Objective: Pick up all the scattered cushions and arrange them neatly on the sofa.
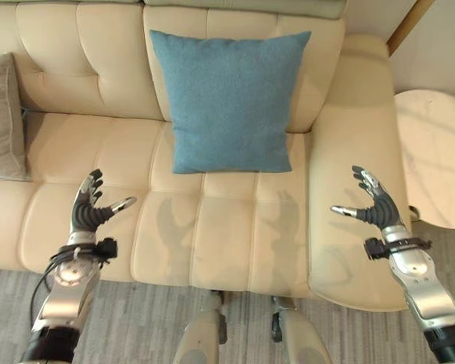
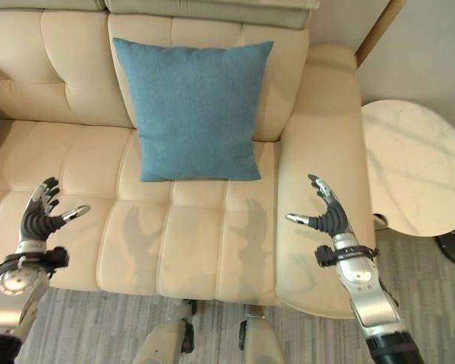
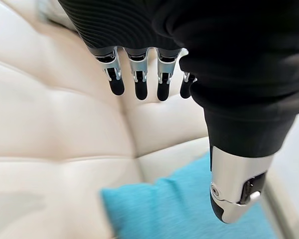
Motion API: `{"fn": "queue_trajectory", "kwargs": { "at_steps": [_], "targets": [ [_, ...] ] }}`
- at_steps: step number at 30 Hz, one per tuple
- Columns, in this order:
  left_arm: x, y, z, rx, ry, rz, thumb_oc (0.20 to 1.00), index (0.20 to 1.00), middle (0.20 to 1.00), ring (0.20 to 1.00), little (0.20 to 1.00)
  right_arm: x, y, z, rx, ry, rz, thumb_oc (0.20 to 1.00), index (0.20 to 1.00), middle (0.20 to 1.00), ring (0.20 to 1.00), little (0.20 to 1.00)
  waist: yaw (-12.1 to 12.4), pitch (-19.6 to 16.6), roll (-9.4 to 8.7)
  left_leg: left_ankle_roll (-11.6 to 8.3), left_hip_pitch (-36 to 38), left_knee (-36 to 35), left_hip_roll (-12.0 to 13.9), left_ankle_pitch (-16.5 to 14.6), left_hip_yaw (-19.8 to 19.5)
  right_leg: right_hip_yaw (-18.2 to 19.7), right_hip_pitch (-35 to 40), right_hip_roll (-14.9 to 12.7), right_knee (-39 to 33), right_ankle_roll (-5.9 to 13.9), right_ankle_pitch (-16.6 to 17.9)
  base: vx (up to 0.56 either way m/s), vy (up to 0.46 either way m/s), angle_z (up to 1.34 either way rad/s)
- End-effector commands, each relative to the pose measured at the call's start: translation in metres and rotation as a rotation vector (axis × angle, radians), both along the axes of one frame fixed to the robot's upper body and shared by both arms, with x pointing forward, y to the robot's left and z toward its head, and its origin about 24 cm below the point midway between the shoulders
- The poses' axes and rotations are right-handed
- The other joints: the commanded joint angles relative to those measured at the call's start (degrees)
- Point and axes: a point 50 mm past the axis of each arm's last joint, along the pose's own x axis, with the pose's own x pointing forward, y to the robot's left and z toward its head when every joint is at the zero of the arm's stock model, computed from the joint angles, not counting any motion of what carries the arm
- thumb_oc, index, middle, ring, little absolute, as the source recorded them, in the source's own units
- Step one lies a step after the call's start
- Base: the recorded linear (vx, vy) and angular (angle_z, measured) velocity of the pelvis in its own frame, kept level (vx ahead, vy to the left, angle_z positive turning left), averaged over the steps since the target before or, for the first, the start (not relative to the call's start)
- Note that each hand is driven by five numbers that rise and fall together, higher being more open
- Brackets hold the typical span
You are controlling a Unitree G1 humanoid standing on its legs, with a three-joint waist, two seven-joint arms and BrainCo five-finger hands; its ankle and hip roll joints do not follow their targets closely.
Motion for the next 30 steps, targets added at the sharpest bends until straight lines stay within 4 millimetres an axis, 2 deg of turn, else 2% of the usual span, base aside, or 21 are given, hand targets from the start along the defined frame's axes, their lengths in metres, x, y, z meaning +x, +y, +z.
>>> {"fn": "queue_trajectory", "kwargs": {
  "at_steps": [1,2,3,4,5,6,7,8,10,13,14,16,17,20,22,23,25,27,28,29,30],
  "targets": [
    [-0.017,0.004,-0.031,-0.019,0.157,0.024,1.0,1.0,1.0,1.0,1.0,-0.006,-0.003,-0.021,-0.05,0.126,0.036,1.0,1.0,1.0,1.0,1.0,-1.06,-6.8,-0.19,-0.45,2.9,3.04,-0.35,-8.09,1.1,-0.9,-0.49,-2.91,4.98,4.38,-5.8,0.02,0.047,-0.18],
    [-0.031,0.002,-0.048,-0.066,0.221,0.047,1.0,1.0,1.0,1.0,1.0,-0.015,-0.006,-0.037,-0.025,0.195,0.0,1.0,1.0,1.0,1.0,1.0,-1.21,-7.7,-0.31,-0.27,3.92,2.98,-0.36,-8.47,1.2,-0.82,0.42,-2.81,4.77,4.38,-5.81,0.02,0.029,-0.21],
    [-0.031,0.002,-0.048,-0.067,0.223,0.048,1.0,1.0,1.0,1.0,1.0,-0.015,-0.006,-0.038,-0.025,0.196,0.001,1.0,1.0,1.0,1.0,1.0,-1.18,-7.67,-0.3,-0.27,4.12,2.91,-0.34,-8.5,1.23,-0.8,0.61,-2.78,4.69,4.39,-5.8,0.0,0.047,-0.25],
    [-0.04,-0.004,-0.064,-0.12,0.268,0.07,1.0,1.0,1.0,1.0,1.0,-0.022,-0.007,-0.057,0.02,0.271,-0.035,1.0,1.0,1.0,1.0,1.0,-1.43,-8.22,-0.39,-0.19,5.23,2.76,-0.31,-8.72,1.62,-0.57,1.51,-2.66,4.46,4.35,-5.73,-0.01,0.063,-0.23],
    [-0.059,-0.011,-0.087,-0.179,0.356,0.106,1.0,1.0,1.0,1.0,1.0,-0.04,-0.009,-0.089,0.064,0.402,-0.111,1.0,1.0,1.0,1.0,1.0,-1.4,-9.58,-0.64,0.07,6.84,2.6,-0.29,-9.31,1.91,-0.49,2.87,-2.49,4.02,4.35,-5.7,-0.01,0.063,-0.15],
    [-0.06,-0.011,-0.087,-0.179,0.357,0.106,1.0,1.0,1.0,1.0,1.0,-0.04,-0.009,-0.089,0.063,0.402,-0.111,1.0,1.0,1.0,1.0,1.0,-1.35,-9.49,-0.64,0.08,7.02,2.54,-0.28,-9.33,1.95,-0.46,3.03,-2.48,3.95,4.35,-5.69,-0.02,0.066,-0.08],
    [-0.061,-0.016,-0.092,-0.197,0.374,0.104,1.0,1.0,1.0,1.0,1.0,-0.045,-0.009,-0.102,0.091,0.451,-0.142,1.0,1.0,1.0,1.0,1.0,-1.51,-9.84,-0.72,0.19,8.05,2.26,-0.36,-9.51,2.36,-0.19,3.6,-2.32,3.6,4.36,-5.58,-0.05,0.071,-0.1],
    [-0.073,-0.018,-0.1,-0.201,0.424,0.102,1.0,1.0,1.0,1.0,1.0,-0.058,-0.013,-0.115,0.103,0.508,-0.191,1.0,1.0,1.0,1.0,1.0,-1.62,-10.54,-0.98,0.49,9.23,1.87,-0.48,-9.75,2.91,0.18,4.27,-2.15,2.93,4.48,-5.17,-0.05,0.071,-0.2],
    [-0.074,-0.016,-0.099,-0.167,0.434,0.091,1.0,1.0,1.0,1.0,1.0,-0.062,-0.013,-0.121,0.105,0.532,-0.217,1.0,1.0,1.0,1.0,1.0,-1.86,-10.54,-1.26,0.63,10.08,1.02,-0.5,-9.67,4.13,0.98,4.03,-1.87,1.97,4.9,-3.96,-0.15,0.059,-0.28],
    [-0.064,-0.006,-0.087,-0.078,0.423,0.063,1.0,1.0,1.0,1.0,1.0,-0.06,-0.007,-0.123,0.154,0.515,-0.232,1.0,1.0,1.0,1.0,1.0,-2.61,-8.82,-1.94,0.52,9.55,0.19,-0.15,-8.16,6.39,1.88,1.38,-1.53,3.15,6.09,-0.18,-0.38,0.017,-0.53],
    [-0.046,0.001,-0.072,-0.015,0.369,0.044,1.0,1.0,1.0,1.0,1.0,-0.052,-0.001,-0.122,0.193,0.485,-0.23,1.0,1.0,1.0,1.0,1.0,-2.5,-6.92,-1.51,0.54,7.53,0.92,1.21,-6.02,6.88,0.43,0.08,-0.56,9.31,5.43,-2.9,-0.61,-0.021,-0.64],
    [-0.033,0.004,-0.06,0.009,0.316,0.039,1.0,1.0,1.0,1.0,1.0,-0.053,0.002,-0.125,0.211,0.485,-0.241,1.0,1.0,1.0,1.0,1.0,-1.76,-6.28,-0.39,0.73,5.92,0.8,2.71,-3.83,6.95,-0.37,1.19,0.24,19.03,4.21,-8.0,-0.55,-0.024,-0.37],
    [-0.029,0.005,-0.056,0.001,0.285,0.055,1.0,1.0,1.0,1.0,1.0,-0.054,0.001,-0.126,0.223,0.478,-0.262,1.0,1.0,1.0,1.0,1.0,-0.97,-6.84,0.39,0.79,4.55,0.37,3.33,-2.55,6.82,0.23,3.42,0.36,26.35,3.38,-10.44,-0.32,-0.048,-0.01],
    [-0.033,0.004,-0.059,-0.029,0.281,0.077,1.0,1.0,1.0,1.0,1.0,-0.056,-0.001,-0.126,0.218,0.479,-0.27,1.0,1.0,1.0,1.0,1.0,0.09,-7.65,0.31,0.5,3.02,0.47,3.49,-1.39,6.56,1.34,5.59,0.95,28.93,3.07,-10.0,-0.22,-0.104,-0.03],
    [-0.04,0.002,-0.065,-0.075,0.278,0.114,1.0,1.0,1.0,1.0,1.0,-0.054,-0.002,-0.125,0.211,0.478,-0.276,1.0,1.0,1.0,1.0,1.0,1.73,-7.94,-0.38,-0.47,0.37,0.83,3.54,0.42,6.65,1.01,11.56,2.46,20.14,1.26,-15.31,-0.3,-0.252,-0.1],
    [-0.042,-0.002,-0.07,-0.106,0.286,0.124,1.0,1.0,1.0,1.0,1.0,-0.046,-0.004,-0.121,0.196,0.467,-0.27,1.0,1.0,1.0,1.0,1.0,2.95,-7.77,0.05,-1.83,-2.67,1.12,4.83,3.37,6.68,1.22,12.48,4.0,12.95,-0.19,-17.91,-0.4,-0.305,-0.41],
    [-0.043,-0.003,-0.072,-0.113,0.288,0.132,1.0,1.0,1.0,1.0,1.0,-0.044,-0.008,-0.118,0.175,0.459,-0.274,1.0,1.0,1.0,1.0,1.0,3.07,-7.64,0.77,-2.49,-3.9,0.59,5.71,4.84,6.88,1.58,12.7,5.06,9.69,-1.04,-17.88,-0.27,-0.189,-0.46],
    [-0.043,-0.004,-0.075,-0.133,0.292,0.138,1.0,1.0,1.0,1.0,1.0,-0.043,-0.017,-0.112,0.15,0.435,-0.29,1.0,1.0,1.0,1.0,1.0,2.85,-6.65,1.71,-4.42,-6.3,-0.3,7.01,6.2,7.03,0.48,12.2,5.76,6.58,-1.62,-17.08,-0.3,-0.148,-0.06],
    [-0.04,-0.005,-0.073,-0.138,0.282,0.135,1.0,1.0,1.0,1.0,1.0,-0.041,-0.022,-0.109,0.132,0.428,-0.297,1.0,1.0,1.0,1.0,1.0,2.68,-5.94,1.96,-4.99,-6.98,-0.17,6.97,5.83,6.91,0.05,11.3,5.8,6.09,-1.75,-16.25,-0.42,-0.137,0.05],
    [-0.037,-0.006,-0.073,-0.135,0.278,0.125,1.0,1.0,1.0,1.0,1.0,-0.04,-0.025,-0.107,0.117,0.426,-0.3,1.0,1.0,1.0,1.0,1.0,2.36,-5.08,1.66,-4.56,-6.53,0.91,6.01,4.38,6.28,-0.54,10.38,5.24,5.76,-1.59,-15.1,-0.56,-0.173,0.14],
    [-0.039,-0.007,-0.074,-0.131,0.287,0.112,1.0,1.0,1.0,1.0,1.0,-0.041,-0.026,-0.105,0.114,0.423,-0.298,1.0,1.0,1.0,1.0,1.0,1.29,-4.65,0.58,-3.6,-6.4,7.85,4.21,0.16,3.82,-1.98,8.87,3.88,4.52,-1.13,-12.73,-0.5,-0.157,0.28]
  ]
}}
